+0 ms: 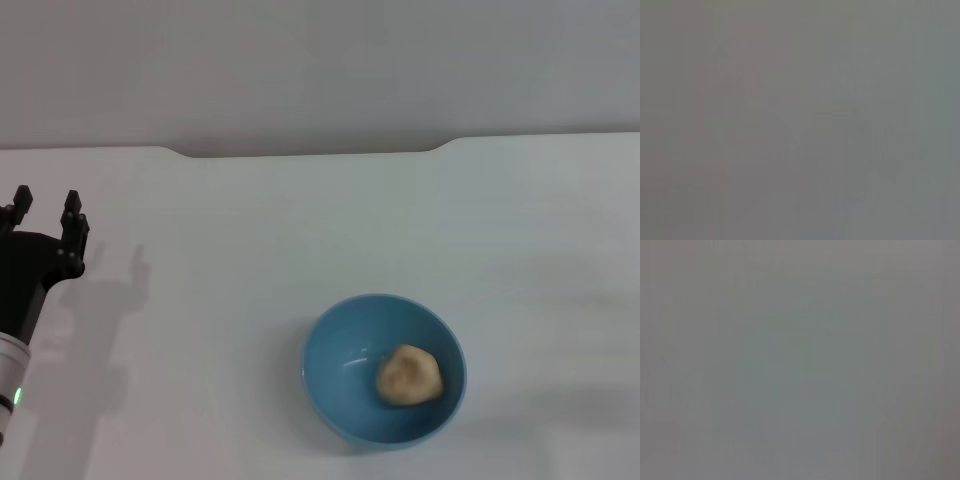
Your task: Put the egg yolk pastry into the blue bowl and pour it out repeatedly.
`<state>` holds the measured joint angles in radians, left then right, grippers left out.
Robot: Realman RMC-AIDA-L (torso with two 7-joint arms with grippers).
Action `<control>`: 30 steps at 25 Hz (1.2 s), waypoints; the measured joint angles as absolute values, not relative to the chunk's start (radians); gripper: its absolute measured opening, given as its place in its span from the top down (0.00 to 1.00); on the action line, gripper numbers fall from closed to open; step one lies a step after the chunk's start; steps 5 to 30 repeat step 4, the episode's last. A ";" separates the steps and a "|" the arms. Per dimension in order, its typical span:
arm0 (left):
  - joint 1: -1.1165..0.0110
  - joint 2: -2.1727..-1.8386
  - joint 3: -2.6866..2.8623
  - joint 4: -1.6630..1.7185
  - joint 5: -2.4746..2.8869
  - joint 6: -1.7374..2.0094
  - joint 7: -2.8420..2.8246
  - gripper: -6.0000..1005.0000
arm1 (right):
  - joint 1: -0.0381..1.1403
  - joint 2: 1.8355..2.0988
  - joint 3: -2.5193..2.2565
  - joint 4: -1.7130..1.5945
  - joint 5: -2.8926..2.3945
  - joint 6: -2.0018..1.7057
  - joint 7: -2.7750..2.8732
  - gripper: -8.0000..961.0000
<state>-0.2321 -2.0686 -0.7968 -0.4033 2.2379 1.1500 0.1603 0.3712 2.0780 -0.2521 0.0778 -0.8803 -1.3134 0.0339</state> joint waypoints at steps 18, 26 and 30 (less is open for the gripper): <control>-0.244 -2.069 -0.797 -0.404 2.237 1.111 0.159 0.53 | 0.385 2.078 -0.252 0.078 -0.881 -1.286 0.037 0.54; -0.244 -2.069 -0.797 -0.404 2.237 1.111 0.159 0.53 | 0.385 2.078 -0.252 0.078 -0.881 -1.286 0.037 0.54; -0.244 -2.069 -0.797 -0.404 2.237 1.111 0.159 0.53 | 0.385 2.078 -0.252 0.078 -0.881 -1.286 0.037 0.54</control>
